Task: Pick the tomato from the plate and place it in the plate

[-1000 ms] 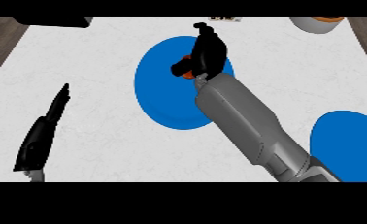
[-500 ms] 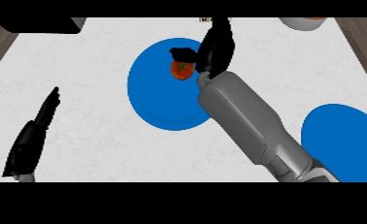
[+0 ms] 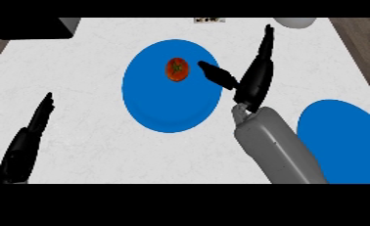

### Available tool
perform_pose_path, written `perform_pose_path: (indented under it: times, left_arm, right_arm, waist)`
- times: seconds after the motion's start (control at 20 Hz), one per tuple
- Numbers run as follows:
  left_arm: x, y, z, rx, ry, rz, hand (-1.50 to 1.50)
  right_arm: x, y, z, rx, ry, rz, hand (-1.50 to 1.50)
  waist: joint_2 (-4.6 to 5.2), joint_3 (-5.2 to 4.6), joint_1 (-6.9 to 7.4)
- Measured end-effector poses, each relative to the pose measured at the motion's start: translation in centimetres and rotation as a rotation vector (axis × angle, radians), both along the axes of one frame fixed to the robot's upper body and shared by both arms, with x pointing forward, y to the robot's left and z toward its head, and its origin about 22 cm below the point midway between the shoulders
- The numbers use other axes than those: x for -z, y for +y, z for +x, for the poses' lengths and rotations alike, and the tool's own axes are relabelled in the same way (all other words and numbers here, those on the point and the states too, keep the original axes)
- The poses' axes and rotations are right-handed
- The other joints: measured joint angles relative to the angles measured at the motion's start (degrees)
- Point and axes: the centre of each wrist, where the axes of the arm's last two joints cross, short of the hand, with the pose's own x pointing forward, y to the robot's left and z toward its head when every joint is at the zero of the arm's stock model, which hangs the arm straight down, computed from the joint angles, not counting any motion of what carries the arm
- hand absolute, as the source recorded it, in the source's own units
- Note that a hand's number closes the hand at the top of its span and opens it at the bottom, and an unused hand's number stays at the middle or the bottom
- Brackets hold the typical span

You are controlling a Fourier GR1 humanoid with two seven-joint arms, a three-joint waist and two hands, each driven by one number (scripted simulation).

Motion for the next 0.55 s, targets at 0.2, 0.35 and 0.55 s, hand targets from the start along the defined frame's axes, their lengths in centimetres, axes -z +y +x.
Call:
perform_pose_path:
  times: [0.2, 0.35, 0.55]
  left_arm:
    - [-0.1, -0.5, 0.3, 0.000, -0.005, 0.002, 0.00]
    - [-0.1, -0.7, 0.9, 0.007, -0.004, -0.005, 0.00]
    - [-0.2, -0.7, 0.7, 0.014, -0.008, 0.002, 0.00]
  right_arm:
    - [0.9, -4.0, -3.8, 0.002, -0.055, 0.004, -1.50]
    - [1.2, -6.6, -6.4, 0.002, -0.062, -0.006, -1.50]
    - [1.4, -9.8, -8.7, 0.015, -0.070, -0.007, -1.50]
  waist:
    - [0.14, -0.01, 0.15]
    - [0.24, -0.02, 0.41]
    - [0.35, -0.01, 0.86]
